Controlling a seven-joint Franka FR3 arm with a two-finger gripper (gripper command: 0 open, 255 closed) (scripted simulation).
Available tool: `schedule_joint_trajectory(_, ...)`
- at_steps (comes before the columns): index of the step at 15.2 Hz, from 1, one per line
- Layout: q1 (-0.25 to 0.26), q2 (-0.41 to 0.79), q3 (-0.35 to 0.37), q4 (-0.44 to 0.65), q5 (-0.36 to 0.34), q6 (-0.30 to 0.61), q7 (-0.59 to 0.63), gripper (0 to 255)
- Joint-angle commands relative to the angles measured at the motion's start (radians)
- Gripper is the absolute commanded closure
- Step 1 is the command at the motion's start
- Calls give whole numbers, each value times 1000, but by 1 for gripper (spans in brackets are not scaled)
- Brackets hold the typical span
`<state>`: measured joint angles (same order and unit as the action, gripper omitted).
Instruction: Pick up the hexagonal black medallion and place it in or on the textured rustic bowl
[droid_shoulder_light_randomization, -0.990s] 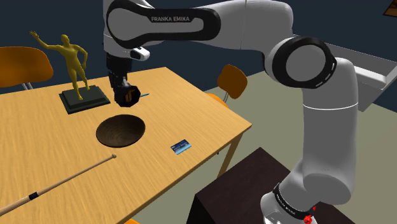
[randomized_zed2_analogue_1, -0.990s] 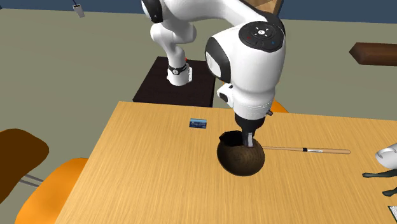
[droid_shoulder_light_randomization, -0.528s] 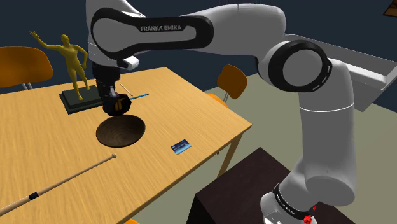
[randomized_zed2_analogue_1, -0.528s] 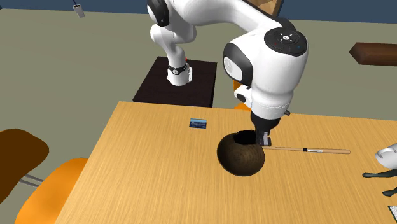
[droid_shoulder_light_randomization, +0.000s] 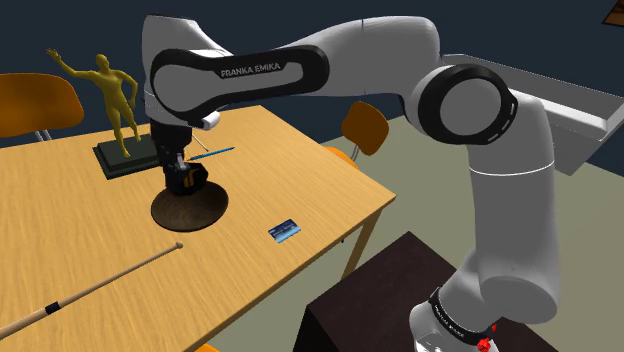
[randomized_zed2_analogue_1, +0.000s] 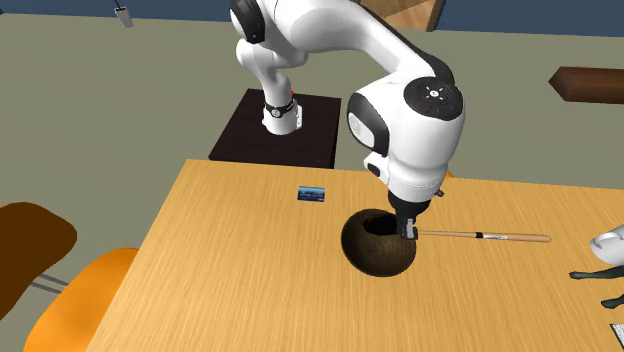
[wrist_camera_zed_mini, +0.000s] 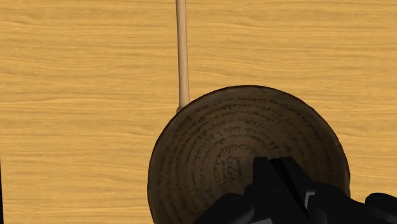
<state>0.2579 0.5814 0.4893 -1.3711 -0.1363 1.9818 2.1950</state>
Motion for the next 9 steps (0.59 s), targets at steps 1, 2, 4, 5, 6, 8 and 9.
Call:
schedule_joint_trajectory(1,2,10,-3,-12,-4,22,1,255)
schedule_joint_trajectory(2,1,13,-4,-21,-5,34,1,255)
schedule_joint_trajectory(4,1,15,-4,-27,-6,42,1,255)
schedule_joint_trajectory(5,1,15,-4,-27,-6,42,1,255)
schedule_joint_trajectory(6,1,15,-4,-27,-6,42,1,255)
schedule_joint_trajectory(8,1,15,-4,-27,-6,42,1,255)
schedule_joint_trajectory(9,1,15,-4,-27,-6,42,1,255)
